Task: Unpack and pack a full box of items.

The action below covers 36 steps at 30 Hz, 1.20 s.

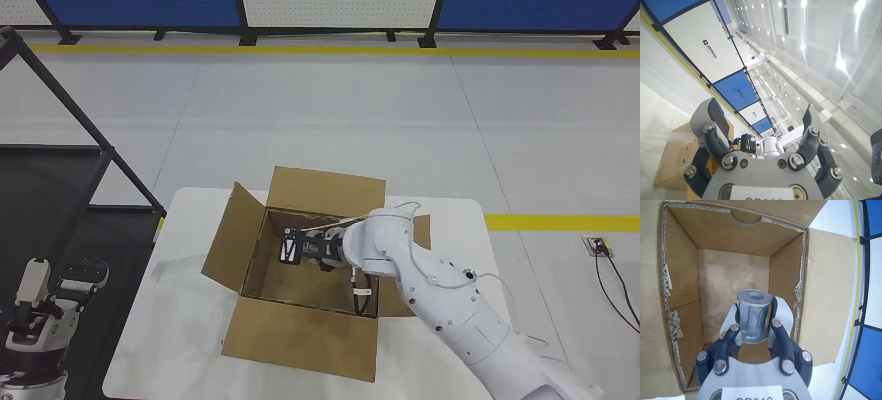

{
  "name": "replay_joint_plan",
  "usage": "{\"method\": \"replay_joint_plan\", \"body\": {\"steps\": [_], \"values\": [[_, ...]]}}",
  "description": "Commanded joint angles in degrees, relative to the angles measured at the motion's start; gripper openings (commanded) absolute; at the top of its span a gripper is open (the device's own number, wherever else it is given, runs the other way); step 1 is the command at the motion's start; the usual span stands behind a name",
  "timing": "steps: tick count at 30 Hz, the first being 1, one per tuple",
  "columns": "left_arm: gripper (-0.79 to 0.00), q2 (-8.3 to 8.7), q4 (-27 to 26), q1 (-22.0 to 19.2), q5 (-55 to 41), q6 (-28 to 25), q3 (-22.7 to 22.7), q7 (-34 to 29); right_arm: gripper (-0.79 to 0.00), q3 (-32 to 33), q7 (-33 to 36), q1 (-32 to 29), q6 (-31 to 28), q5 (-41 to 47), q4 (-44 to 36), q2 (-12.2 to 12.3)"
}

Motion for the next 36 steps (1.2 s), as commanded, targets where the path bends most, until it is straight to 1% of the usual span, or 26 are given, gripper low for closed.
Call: {"method": "replay_joint_plan", "body": {"steps": [1,4,7,12,16,18,21,25,30,33,36], "values": [[0.0,0.0,0.0,0.0,0.0,0.0,0.0,0.0,-0.785,1.7,-1.6,-0.5,0.3,-0.2,-1.9,0.5],[0.0,0.0,0.0,0.0,0.0,0.0,0.0,0.0,-0.785,5.8,-1.9,-2.9,-0.4,0.2,-7.1,1.8],[0.0,0.0,0.0,0.0,0.0,0.0,0.0,0.0,-0.785,11.8,-0.4,-7.6,-1.4,1.9,-14.9,3.7],[0.0,0.0,0.0,0.0,0.0,0.0,0.0,0.0,-0.785,23.9,3.6,-19.1,-3.4,6.2,-30.1,6.9],[0.0,0.0,0.0,0.0,0.0,0.0,0.0,0.0,-0.785,34.0,6.2,-29.3,-3.2,10.0,-40.9,9.0],[0.0,0.0,0.0,0.0,0.0,0.0,0.0,0.0,-0.785,39.0,7.2,-34.3,-2.9,12.4,-45.1,9.8],[0.0,0.0,0.0,0.0,0.0,0.0,0.0,0.0,-0.785,46.1,9.2,-40.9,-1.3,16.1,-49.2,10.7],[0.0,0.0,0.0,0.0,0.0,0.0,0.0,0.0,-0.785,54.3,9.0,-47.8,1.8,20.6,-51.4,11.5],[0.0,0.0,0.0,0.0,0.0,0.0,0.0,0.0,-0.785,62.2,8.7,-54.7,3.4,27.1,-50.0,12.3],[0.0,0.0,0.0,0.0,0.0,0.0,0.0,0.0,-0.785,64.1,12.1,-56.2,4.0,30.9,-47.1,13.0],[0.0,0.0,0.0,0.0,0.0,0.0,0.0,0.0,-0.785,64.8,16.2,-55.4,5.0,35.6,-41.7,13.7]]}}
